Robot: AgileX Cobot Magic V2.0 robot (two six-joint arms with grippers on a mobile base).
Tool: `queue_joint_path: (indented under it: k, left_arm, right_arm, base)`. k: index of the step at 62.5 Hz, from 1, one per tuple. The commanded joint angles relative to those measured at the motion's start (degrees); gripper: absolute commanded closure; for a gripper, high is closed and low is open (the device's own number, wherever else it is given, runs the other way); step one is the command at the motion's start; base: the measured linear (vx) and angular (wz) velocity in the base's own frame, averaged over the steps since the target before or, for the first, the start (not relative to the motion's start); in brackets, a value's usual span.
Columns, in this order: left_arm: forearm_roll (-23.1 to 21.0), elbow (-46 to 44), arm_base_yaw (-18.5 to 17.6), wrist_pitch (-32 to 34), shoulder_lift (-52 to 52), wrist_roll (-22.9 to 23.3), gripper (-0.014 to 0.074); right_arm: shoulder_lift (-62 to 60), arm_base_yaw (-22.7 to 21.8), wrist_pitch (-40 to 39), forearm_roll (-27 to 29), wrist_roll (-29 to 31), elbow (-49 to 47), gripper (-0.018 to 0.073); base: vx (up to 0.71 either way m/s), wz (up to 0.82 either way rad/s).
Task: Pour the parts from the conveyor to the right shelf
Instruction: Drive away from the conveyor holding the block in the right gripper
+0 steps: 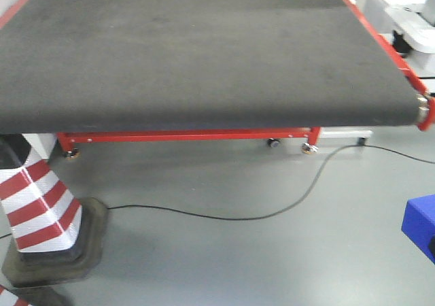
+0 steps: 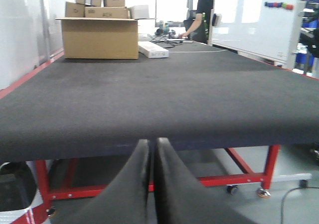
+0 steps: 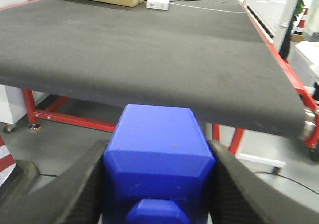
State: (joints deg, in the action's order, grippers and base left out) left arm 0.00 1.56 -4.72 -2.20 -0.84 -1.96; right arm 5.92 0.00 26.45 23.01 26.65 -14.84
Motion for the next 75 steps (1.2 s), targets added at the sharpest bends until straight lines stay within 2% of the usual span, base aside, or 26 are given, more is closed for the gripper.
queue_joint_path:
  k: [1, 16, 50, 75]
  left_arm:
    - [0.0, 1.7, -0.2, 4.1, -0.6, 0.5, 0.0603]
    - [0.0, 1.7, -0.2, 4.1, -0.6, 0.5, 0.0603]
    - [0.0, 1.7, -0.2, 4.1, -0.6, 0.5, 0.0603]
    - [0.0, 1.7, -0.2, 4.1, -0.6, 0.5, 0.0603]
  right_arm:
    - [0.7, -0.2, -4.2, 0.7, 0.5, -1.7, 0.0569]
    - [0.7, -0.2, -4.2, 0.7, 0.5, -1.7, 0.0569]
    - [0.7, -0.2, -4.2, 0.7, 0.5, -1.7, 0.0569]
    - [0.7, -0.2, -4.2, 0.7, 0.5, -1.7, 0.0569]
  base:
    - [-0.25, -0.26]
    - [-0.2, -0.54]
    - [-0.17, -0.96]
    - [-0.18, -0.7]
